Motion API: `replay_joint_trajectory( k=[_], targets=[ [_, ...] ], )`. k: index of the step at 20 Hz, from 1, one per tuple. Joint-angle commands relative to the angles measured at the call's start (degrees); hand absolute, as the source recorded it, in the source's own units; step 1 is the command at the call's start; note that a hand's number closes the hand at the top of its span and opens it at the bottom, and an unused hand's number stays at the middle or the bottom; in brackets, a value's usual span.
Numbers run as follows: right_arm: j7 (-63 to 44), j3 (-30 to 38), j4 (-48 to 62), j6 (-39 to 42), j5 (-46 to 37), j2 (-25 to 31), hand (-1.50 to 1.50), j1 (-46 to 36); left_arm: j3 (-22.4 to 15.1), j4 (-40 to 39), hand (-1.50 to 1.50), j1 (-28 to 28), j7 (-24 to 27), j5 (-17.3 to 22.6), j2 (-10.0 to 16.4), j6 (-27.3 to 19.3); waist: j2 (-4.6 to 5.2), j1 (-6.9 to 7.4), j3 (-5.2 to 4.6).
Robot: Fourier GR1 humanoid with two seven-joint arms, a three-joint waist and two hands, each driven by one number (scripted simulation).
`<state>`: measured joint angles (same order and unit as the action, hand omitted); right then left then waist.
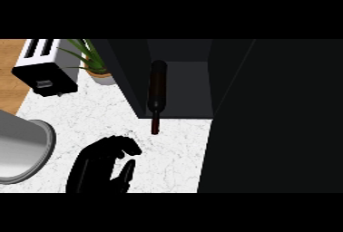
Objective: Pick up the wine, place it into the cabinet and close the cabinet
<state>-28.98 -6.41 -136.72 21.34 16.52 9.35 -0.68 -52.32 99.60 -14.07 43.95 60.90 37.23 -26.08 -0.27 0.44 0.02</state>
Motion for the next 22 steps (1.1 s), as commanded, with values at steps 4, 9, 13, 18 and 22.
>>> replay_joint_trajectory(
  k=[4,9,13,18,22],
  targets=[
    [-6.46,-10.46,-8.29,-1.74,3.8,-2.57,1.5,1.69,6.26,8.09,1.5,11.09,1.18,2.86,13.98,7.89,-0.21,0.87,-0.12],
    [-8.13,-21.17,-8.83,-2.85,-0.76,-4.7,1.5,3.18,11.96,10.53,-1.5,17.95,3.89,4.64,19.35,12.89,-0.24,0.46,-0.09],
    [-10.52,-34.59,-5.33,-11.29,-8.63,-9.21,1.5,-3.71,15.36,10.08,-1.5,22.02,6.14,6.65,20.64,15.81,-0.36,0.61,-0.2],
    [-13.75,-42.5,0.26,-16.48,-12.05,-9.27,1.5,-10.87,21.88,8.25,-1.5,27.67,8.39,11.44,25.19,22.05,-0.47,1.46,-0.27],
    [-13.29,-49.85,2.0,-25.97,-17.21,-9.27,1.5,-14.03,23.5,6.72,-1.5,33.96,11.7,11.09,27.87,25.2,-0.96,2.19,-0.3]
  ],
)
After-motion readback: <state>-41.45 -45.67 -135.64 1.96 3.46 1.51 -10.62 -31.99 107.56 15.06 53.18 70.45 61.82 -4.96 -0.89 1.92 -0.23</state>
